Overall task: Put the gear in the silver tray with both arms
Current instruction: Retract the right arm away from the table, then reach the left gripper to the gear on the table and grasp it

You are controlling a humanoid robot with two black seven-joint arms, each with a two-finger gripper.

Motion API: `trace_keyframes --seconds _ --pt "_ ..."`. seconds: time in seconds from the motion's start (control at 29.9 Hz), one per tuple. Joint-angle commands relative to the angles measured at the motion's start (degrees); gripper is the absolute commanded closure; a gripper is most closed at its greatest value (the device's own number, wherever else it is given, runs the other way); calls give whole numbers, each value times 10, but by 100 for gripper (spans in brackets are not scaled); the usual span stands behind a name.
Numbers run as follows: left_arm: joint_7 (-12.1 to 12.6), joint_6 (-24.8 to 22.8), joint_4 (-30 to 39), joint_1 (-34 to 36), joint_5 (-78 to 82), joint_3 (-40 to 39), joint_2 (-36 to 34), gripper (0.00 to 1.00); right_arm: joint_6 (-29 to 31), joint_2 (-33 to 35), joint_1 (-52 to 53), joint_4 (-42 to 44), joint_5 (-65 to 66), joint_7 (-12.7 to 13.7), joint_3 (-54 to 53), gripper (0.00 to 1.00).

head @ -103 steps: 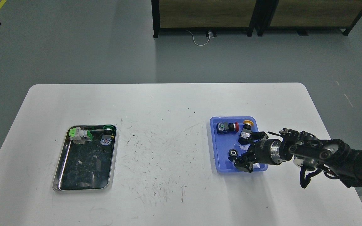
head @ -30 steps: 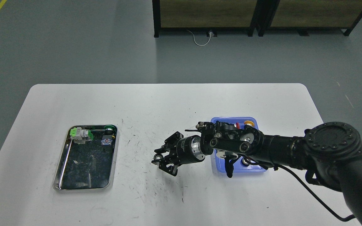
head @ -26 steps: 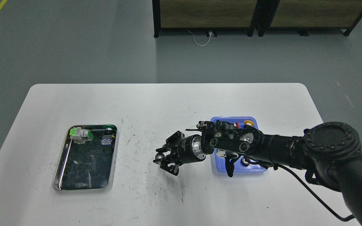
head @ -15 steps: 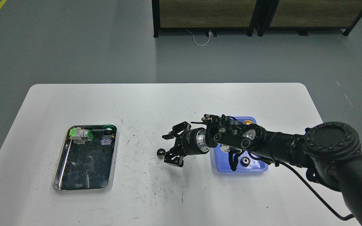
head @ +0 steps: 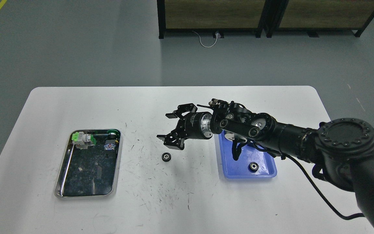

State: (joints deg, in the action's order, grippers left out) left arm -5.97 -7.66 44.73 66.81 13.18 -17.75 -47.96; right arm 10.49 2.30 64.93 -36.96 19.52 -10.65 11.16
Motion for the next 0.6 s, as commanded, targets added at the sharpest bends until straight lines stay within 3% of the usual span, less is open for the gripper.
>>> trace_keyframes --seconds 0.0,0.13,0.33,0.57 --pt "-2 -2 16 -3 9 7 10 2 1 72 13 -6 -26 2 -25 14" --pt "-19 -2 32 -11 42 19 34 2 2 173 16 -17 -33 1 -60 13" --pt "-23 6 84 -34 84 21 75 2 1 298 9 -21 -45 1 -170 13" --pt "-25 22 153 -69 159 31 137 2 -1 393 20 -21 -94 2 -253 13"
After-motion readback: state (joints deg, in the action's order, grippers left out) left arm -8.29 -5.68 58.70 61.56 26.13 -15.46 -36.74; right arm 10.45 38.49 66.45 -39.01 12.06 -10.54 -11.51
